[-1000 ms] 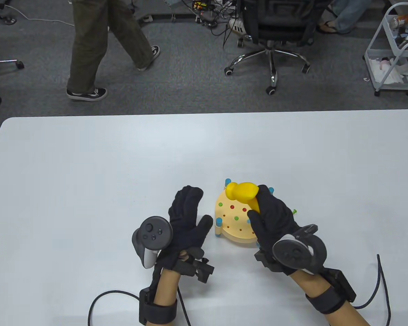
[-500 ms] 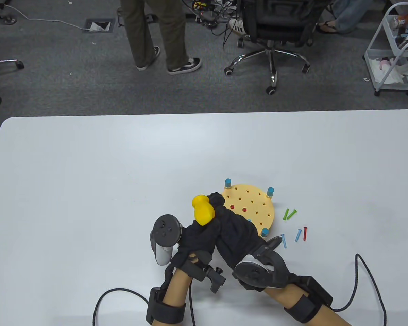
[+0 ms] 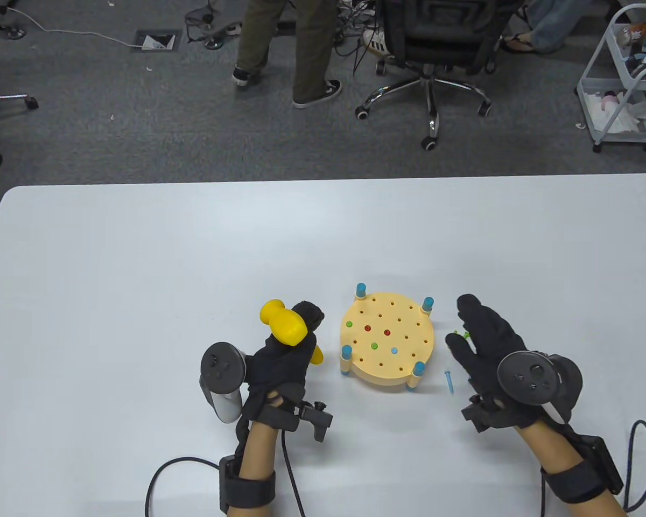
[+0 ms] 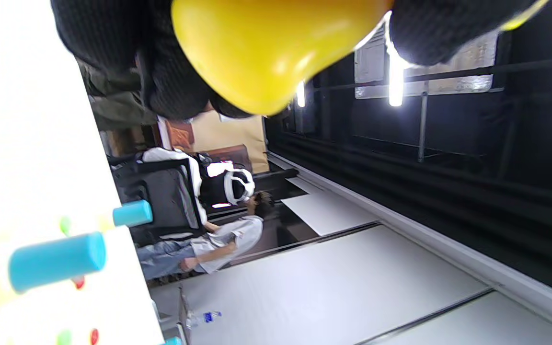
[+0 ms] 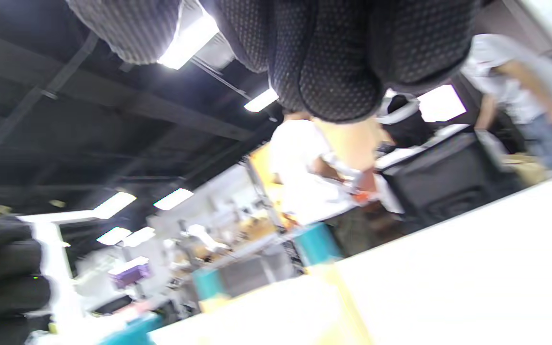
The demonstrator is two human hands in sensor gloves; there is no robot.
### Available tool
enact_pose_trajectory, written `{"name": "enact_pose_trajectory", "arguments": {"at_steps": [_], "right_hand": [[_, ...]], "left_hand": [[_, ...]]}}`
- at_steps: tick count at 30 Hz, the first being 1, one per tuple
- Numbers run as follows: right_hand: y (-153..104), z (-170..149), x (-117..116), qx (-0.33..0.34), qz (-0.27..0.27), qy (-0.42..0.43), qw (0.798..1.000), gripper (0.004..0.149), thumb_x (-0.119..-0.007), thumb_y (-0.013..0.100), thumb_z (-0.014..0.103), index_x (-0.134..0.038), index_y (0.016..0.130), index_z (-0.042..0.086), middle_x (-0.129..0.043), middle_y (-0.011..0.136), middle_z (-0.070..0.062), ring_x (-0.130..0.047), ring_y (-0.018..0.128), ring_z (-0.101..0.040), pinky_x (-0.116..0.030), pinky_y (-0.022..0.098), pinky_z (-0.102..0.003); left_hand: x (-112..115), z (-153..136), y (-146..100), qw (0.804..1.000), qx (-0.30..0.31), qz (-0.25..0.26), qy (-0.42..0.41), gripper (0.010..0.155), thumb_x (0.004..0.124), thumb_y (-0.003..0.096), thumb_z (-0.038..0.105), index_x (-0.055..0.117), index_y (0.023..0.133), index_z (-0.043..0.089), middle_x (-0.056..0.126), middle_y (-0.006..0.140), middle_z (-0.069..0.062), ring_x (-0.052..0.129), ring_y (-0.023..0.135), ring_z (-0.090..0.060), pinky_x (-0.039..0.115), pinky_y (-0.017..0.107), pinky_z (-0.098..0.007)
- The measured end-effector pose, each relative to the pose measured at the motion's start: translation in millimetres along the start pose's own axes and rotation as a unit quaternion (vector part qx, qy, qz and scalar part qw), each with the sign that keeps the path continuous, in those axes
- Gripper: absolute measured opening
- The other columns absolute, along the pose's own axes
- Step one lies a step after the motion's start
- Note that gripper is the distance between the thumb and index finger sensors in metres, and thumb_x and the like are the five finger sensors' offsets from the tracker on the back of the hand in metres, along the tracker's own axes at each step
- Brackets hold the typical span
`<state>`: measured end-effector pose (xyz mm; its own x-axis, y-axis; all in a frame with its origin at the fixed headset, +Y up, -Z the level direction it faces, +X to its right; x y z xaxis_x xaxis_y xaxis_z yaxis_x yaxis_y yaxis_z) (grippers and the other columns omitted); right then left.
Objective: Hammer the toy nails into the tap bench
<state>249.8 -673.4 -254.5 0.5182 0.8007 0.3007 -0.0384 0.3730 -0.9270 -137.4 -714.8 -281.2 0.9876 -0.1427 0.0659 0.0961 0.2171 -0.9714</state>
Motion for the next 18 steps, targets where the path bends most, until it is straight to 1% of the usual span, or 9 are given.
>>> {"name": "enact_pose_trajectory", "arguments": {"at_steps": [1,3,6,8,10,13,14,16,18], "right_hand": [[-0.9,-11.9,-2.3,-0.016,0.013,-0.013,1.000,0.071,-0.062,0.047,0.048,-0.056,0.105,0.008,-0.077,0.090,-0.019,-0.090,0.065,-0.033,-0.076,0.051,-0.045],[-2.9,-35.7,-12.0,-0.055,0.067,-0.050,0.995,0.070,-0.063,0.047,0.048,-0.058,0.104,0.007,-0.080,0.087,-0.018,-0.092,0.060,-0.030,-0.078,0.047,-0.042],[-8.1,-64.7,-30.3,-0.110,0.145,-0.089,0.979,0.067,-0.065,0.047,0.045,-0.060,0.102,0.007,-0.085,0.081,-0.016,-0.095,0.050,-0.025,-0.081,0.038,-0.037],[-10.6,-76.7,-41.2,-0.132,0.171,-0.110,0.970,0.063,-0.068,0.047,0.042,-0.064,0.100,0.007,-0.089,0.076,-0.013,-0.097,0.042,-0.022,-0.083,0.033,-0.034],[-11.8,-82.8,-49.7,-0.143,0.183,-0.134,0.963,0.061,-0.070,0.046,0.041,-0.066,0.098,0.008,-0.091,0.073,-0.011,-0.097,0.037,-0.020,-0.083,0.030,-0.033],[-9.8,-86.4,-60.9,-0.157,0.187,-0.178,0.953,0.058,-0.071,0.046,0.041,-0.069,0.095,0.011,-0.092,0.070,-0.009,-0.097,0.033,-0.017,-0.084,0.027,-0.031],[-8.1,-87.0,-64.0,-0.165,0.190,-0.187,0.950,0.058,-0.072,0.045,0.041,-0.070,0.094,0.011,-0.092,0.069,-0.008,-0.097,0.032,-0.016,-0.084,0.026,-0.030],[-4.3,-88.0,-69.1,-0.181,0.197,-0.206,0.941,0.056,-0.073,0.045,0.041,-0.071,0.093,0.012,-0.093,0.068,-0.007,-0.096,0.030,-0.015,-0.084,0.025,-0.029],[-0.4,-89.4,-72.7,-0.197,0.198,-0.224,0.934,0.055,-0.075,0.044,0.041,-0.073,0.091,0.012,-0.094,0.066,-0.006,-0.096,0.028,-0.014,-0.084,0.023,-0.029]], "left_hand": [[-1.4,-1.5,0.1,1.000,-0.006,0.003,0.009,0.066,0.075,0.0427,0.056,0.063,0.099,0.024,0.082,0.092,-0.017,0.087,0.080,-0.040,0.066,0.063,-0.060],[-2.5,-5.1,0.4,0.999,-0.020,0.003,0.041,0.064,0.075,0.0426,0.055,0.064,0.097,0.025,0.085,0.086,-0.015,0.090,0.074,-0.037,0.069,0.059,-0.059],[-0.4,-10.0,1.5,0.995,-0.040,-0.007,0.090,0.063,0.075,0.0422,0.056,0.065,0.096,0.025,0.088,0.076,-0.011,0.092,0.063,-0.031,0.072,0.053,-0.055],[1.6,-12.2,2.7,0.991,-0.052,-0.016,0.122,0.063,0.076,0.0418,0.057,0.066,0.095,0.024,0.091,0.067,-0.009,0.093,0.053,-0.027,0.075,0.046,-0.052],[3.7,-12.8,3.9,0.985,-0.060,-0.026,0.158,0.064,0.076,0.0414,0.057,0.067,0.094,0.022,0.093,0.061,-0.007,0.094,0.045,-0.026,0.077,0.039,-0.049],[6.1,-11.7,5.4,0.968,-0.065,-0.028,0.239,0.065,0.075,0.0407,0.058,0.068,0.092,0.020,0.095,0.057,-0.005,0.096,0.037,-0.024,0.079,0.028,-0.042],[7.5,-12.3,5.5,0.963,-0.068,-0.032,0.260,0.065,0.075,0.0405,0.059,0.068,0.092,0.020,0.095,0.056,-0.005,0.096,0.036,-0.023,0.079,0.026,-0.041],[10.5,-13.8,5.6,0.957,-0.074,-0.042,0.277,0.065,0.074,0.0406,0.059,0.068,0.092,0.019,0.095,0.055,-0.004,0.096,0.033,-0.023,0.078,0.023,-0.039],[12.5,-14.8,5.8,0.956,-0.076,-0.046,0.280,0.066,0.074,0.0405,0.059,0.068,0.092,0.019,0.095,0.055,-0.005,0.096,0.031,-0.023,0.078,0.020,-0.037]]}}
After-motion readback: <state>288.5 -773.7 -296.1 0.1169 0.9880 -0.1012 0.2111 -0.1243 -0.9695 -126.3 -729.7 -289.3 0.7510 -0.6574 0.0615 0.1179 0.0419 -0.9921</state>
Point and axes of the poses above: the tracker on the back of each hand, its own z axis roughly to the thumb side, its own y axis roughly from the wrist to the fingertips, x = y × z, the point moved 3 cm from there along y, roughly from the wrist to the fingertips
